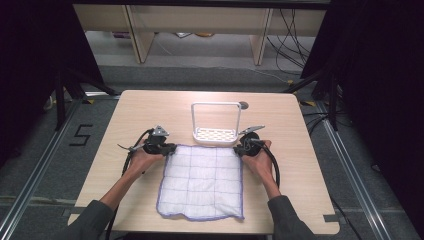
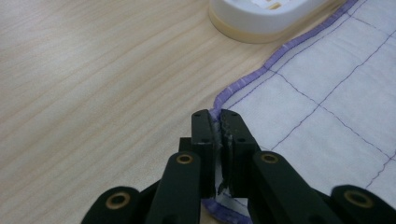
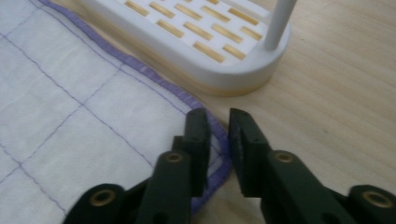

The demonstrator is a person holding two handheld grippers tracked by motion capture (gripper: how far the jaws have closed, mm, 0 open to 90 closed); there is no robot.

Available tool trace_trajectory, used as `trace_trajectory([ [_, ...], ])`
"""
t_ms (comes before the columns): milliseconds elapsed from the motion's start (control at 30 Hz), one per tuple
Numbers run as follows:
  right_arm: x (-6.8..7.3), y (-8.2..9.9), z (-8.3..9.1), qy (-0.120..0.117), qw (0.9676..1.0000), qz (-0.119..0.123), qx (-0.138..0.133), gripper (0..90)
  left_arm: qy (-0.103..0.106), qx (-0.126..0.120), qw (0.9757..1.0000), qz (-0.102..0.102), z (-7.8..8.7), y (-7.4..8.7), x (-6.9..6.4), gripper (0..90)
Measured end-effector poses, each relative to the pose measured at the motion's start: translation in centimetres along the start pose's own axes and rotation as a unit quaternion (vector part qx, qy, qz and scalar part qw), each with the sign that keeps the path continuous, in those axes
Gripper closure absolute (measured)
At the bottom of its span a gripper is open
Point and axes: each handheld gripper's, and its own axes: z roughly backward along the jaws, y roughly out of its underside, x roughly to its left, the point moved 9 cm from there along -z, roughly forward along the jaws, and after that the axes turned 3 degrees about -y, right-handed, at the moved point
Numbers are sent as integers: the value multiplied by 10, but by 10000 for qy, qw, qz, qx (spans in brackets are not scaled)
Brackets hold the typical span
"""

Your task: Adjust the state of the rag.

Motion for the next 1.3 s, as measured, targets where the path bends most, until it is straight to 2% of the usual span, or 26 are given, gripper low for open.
trace_trajectory([
  [33, 0, 0, 0, 3, 10000, 54, -34, 846, 35, -5, 10000, -11, 0, 0, 0, 847],
  [100, 3, -1, -1, -30, 9999, -37, -88, 862, 52, -29, 10000, -40, 1, 0, 0, 849],
  [167, 0, -2, 1, 12, 9998, 189, -68, 868, 58, -62, 9999, -84, 3, -2, -1, 852],
  [233, 5, -3, 6, -39, 9999, 81, -49, 869, 53, -118, 9998, -124, 7, -5, -2, 853],
  [367, 6, -15, 20, -13, 9990, 256, -379, 873, 94, -257, 9995, -135, 16, -11, -4, 855],
  [400, 9, -17, 24, -28, 9990, 143, -422, 874, 91, -338, 9993, -116, 19, -14, -5, 855],
  [433, 7, -21, 30, -28, 9982, 346, -497, 874, 106, -361, 9992, -155, 21, -15, -6, 855],
  [467, 10, -21, 35, -84, 9990, 210, -398, 874, 101, -423, 9989, -173, 25, -18, -7, 855],
  [533, 9, -28, 39, -32, 9968, 424, -682, 874, 134, -481, 9985, -240, 31, -21, -10, 855],
  [567, 12, -30, 49, -92, 9971, 409, -636, 875, 129, -539, 9982, -231, 33, -22, -11, 855],
  [633, 13, -31, 52, -83, 9972, 398, -630, 875, 158, -589, 9977, -291, 39, -26, -13, 855],
  [800, 15, -42, 67, -36, 9951, 527, -840, 876, 211, -823, 9960, -292, 53, -39, -16, 855],
  [900, 18, -47, 76, -28, 9936, 585, -969, 876, 230, -988, 9947, -173, 59, -45, -17, 855],
  [933, 20, -47, 79, -43, 9936, 596, -955, 876, 238, -942, 9949, -258, 62, -45, -17, 856],
  [1000, 21, -47, 86, -72, 9928, 655, -999, 876, 261, -1043, 9940, -179, 67, -46, -21, 855],
  [1100, 25, -45, 94, -124, 9919, 538, -1145, 876, 345, -1093, 9932, -203, 75, -45, -26, 855],
  [1233, 31, -36, 102, -152, 9910, 713, -1123, 876, 408, -1139, 9924, -245, 88, -40, -32, 856],
  [1267, 34, -33, 105, -184, 9918, 646, -1088, 876, 471, -1157, 9918, -263, 92, -37, -36, 856],
  [1300, 36, -31, 108, -173, 9914, 684, -1099, 876, 467, -1170, 9916, -279, 95, -36, -38, 856],
])
